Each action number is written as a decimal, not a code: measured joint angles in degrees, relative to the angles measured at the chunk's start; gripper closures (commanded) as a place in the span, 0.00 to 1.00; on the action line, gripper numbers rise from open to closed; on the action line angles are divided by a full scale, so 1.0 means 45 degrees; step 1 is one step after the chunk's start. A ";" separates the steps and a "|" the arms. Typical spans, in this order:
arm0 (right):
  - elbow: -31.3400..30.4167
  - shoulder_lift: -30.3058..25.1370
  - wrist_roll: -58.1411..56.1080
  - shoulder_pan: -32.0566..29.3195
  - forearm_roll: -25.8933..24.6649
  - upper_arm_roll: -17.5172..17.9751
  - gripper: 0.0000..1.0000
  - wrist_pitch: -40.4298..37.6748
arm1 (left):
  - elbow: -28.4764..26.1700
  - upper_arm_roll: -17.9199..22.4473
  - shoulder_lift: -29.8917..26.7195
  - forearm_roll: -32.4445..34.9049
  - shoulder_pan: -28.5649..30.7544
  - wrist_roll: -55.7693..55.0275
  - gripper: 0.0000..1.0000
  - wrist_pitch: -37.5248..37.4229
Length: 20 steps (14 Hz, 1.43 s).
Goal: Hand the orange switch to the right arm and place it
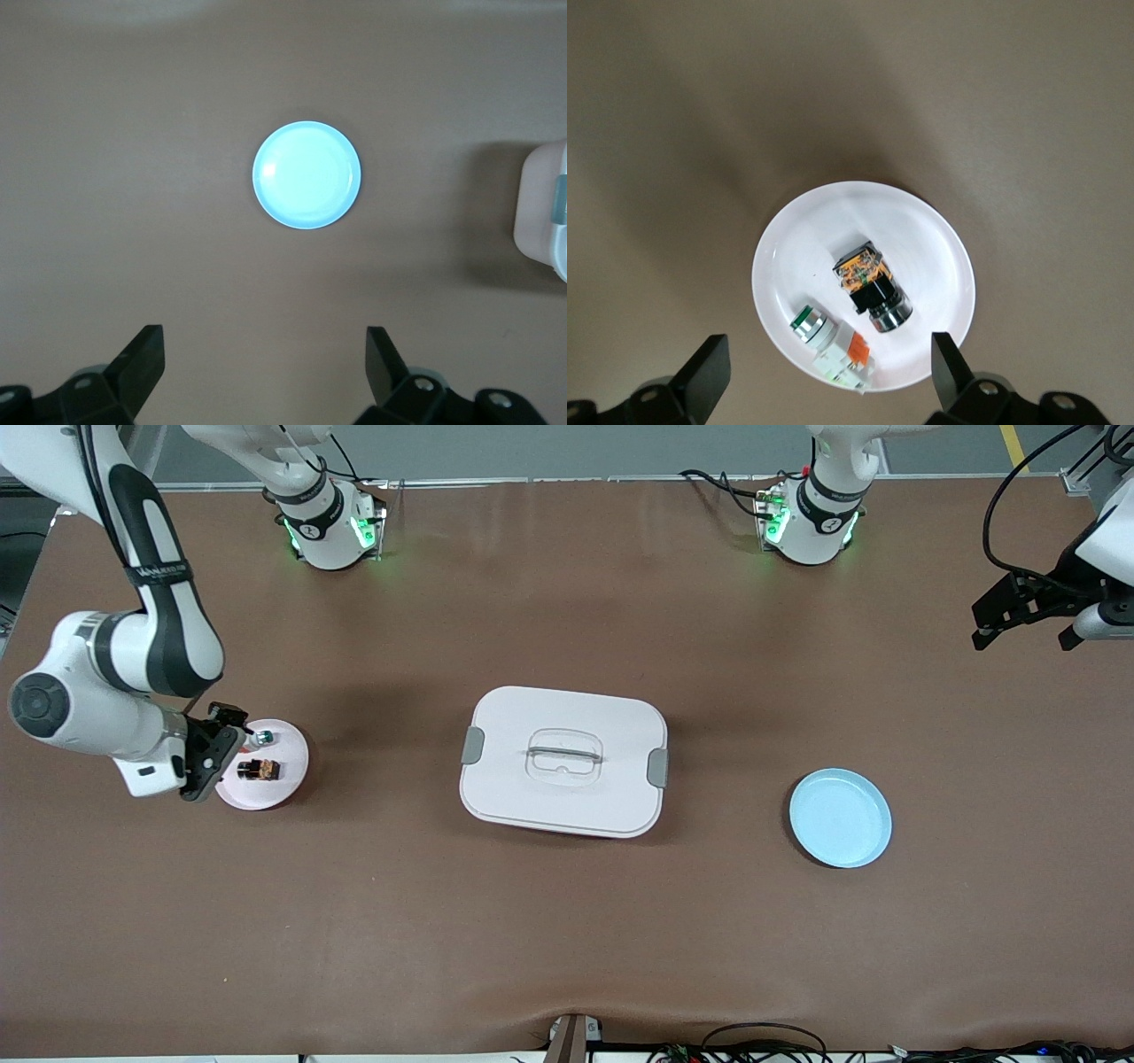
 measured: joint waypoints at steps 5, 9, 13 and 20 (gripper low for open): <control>0.2533 -0.0033 0.3559 0.0089 0.0000 0.0025 0.00 -0.3146 | 0.0004 0.0000 0.0081 -0.0217 0.0000 -0.0347 0.00 -0.0028; 0.4423 -0.0063 0.6997 0.0930 -0.0011 0.0052 0.00 -0.5093 | 0.0007 0.0000 0.0094 -0.0217 0.0000 -0.0357 0.00 -0.0037; 0.5617 -0.0063 1.0317 0.1284 -0.0015 0.0054 0.00 -0.6193 | 0.0016 -0.0002 0.0099 -0.0217 -0.0001 -0.0308 0.00 -0.0038; 0.7912 -0.0071 1.2613 0.1227 -0.0052 -0.0253 0.00 -0.7199 | 0.0121 -0.0017 0.0100 -0.0217 -0.0022 -0.0285 0.00 -0.0039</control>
